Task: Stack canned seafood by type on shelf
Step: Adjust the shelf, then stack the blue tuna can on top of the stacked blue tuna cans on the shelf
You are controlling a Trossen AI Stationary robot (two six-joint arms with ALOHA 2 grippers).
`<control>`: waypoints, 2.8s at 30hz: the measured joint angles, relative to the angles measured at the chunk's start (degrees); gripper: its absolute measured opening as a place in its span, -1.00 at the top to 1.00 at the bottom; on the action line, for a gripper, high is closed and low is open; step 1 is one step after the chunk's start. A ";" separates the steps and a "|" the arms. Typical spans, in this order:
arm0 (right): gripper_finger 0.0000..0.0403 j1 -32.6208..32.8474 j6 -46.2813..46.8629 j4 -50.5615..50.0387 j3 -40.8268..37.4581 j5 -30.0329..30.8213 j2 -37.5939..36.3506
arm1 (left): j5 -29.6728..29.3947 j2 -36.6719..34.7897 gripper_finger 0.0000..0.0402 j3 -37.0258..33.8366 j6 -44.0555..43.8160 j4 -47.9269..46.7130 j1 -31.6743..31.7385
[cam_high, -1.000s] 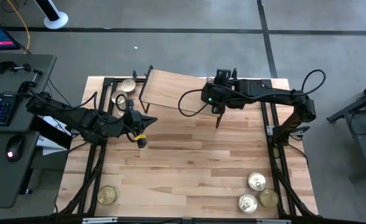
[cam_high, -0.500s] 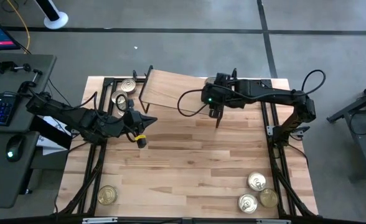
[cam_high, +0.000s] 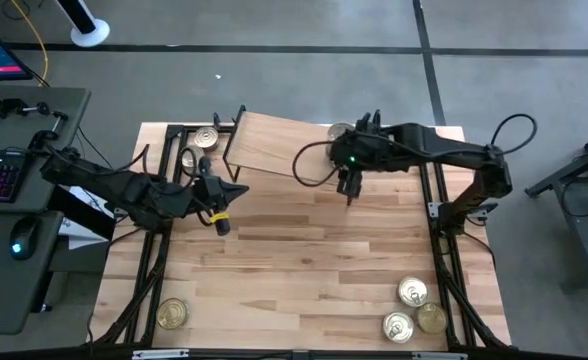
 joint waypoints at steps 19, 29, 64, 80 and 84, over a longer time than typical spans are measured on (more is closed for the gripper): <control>0.98 10.49 41.72 64.78 -68.22 -3.61 -28.83 | 6.12 -1.76 1.00 0.02 -0.57 -1.75 0.81; 1.00 2.46 43.54 76.82 -79.57 -0.61 -29.98 | 6.15 -1.76 1.00 0.02 -1.11 -0.91 0.90; 1.00 -5.80 36.14 72.07 -79.71 -33.20 -37.22 | 14.77 0.43 1.00 0.02 -6.87 4.76 0.88; 1.00 43.76 68.53 54.95 -66.92 -30.13 -24.27 | 32.79 12.11 1.00 0.02 -9.17 15.39 5.78; 1.00 47.51 69.16 33.97 -58.66 -32.91 -19.10 | 33.51 13.00 1.00 0.02 -8.53 15.25 7.02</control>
